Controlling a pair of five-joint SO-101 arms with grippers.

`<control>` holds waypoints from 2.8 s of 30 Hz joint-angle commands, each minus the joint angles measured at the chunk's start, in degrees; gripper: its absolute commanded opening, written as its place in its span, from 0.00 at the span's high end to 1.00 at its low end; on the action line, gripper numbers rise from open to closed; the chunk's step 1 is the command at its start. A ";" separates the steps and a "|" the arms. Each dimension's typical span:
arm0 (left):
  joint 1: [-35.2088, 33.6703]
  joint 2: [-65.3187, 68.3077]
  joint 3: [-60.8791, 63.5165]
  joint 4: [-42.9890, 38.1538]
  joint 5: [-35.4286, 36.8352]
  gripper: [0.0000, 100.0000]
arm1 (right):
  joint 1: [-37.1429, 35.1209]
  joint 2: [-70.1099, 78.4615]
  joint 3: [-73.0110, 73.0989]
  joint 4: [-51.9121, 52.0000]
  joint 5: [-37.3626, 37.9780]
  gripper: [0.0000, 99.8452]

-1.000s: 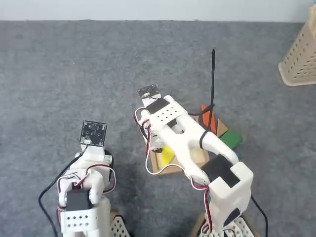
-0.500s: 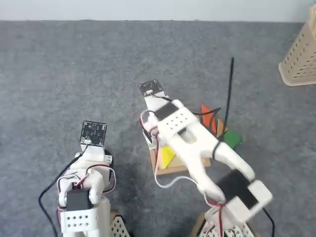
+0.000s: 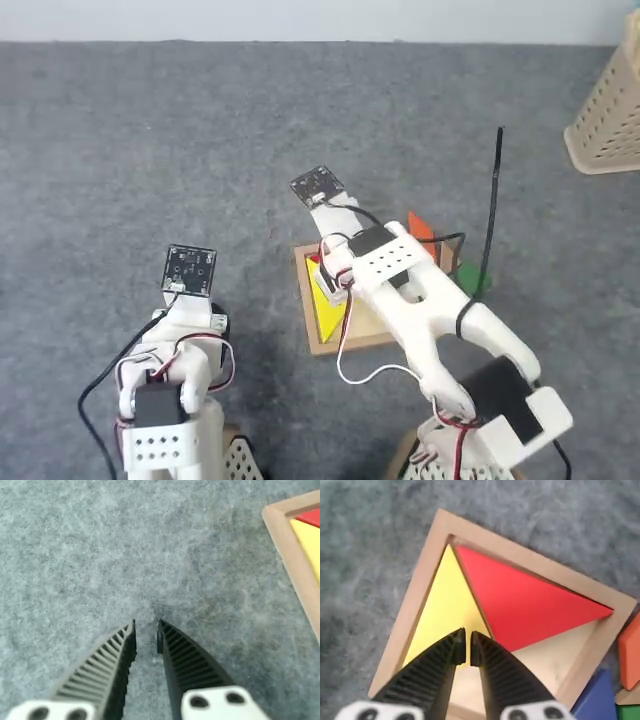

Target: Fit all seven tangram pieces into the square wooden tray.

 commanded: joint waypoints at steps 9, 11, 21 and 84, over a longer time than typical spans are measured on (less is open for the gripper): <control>0.18 -1.23 -0.57 0.00 0.44 0.93 | 0.48 -3.65 -2.46 0.48 0.79 0.99; 0.18 -1.23 -0.57 0.00 0.44 0.93 | 2.42 -5.14 -2.37 1.36 0.79 0.99; 0.18 -1.23 -0.57 0.00 0.44 0.93 | 5.05 5.67 -2.90 -3.47 1.05 0.98; 0.18 -1.23 -0.57 0.00 0.44 0.93 | 27.21 28.97 -36.31 12.53 6.51 0.72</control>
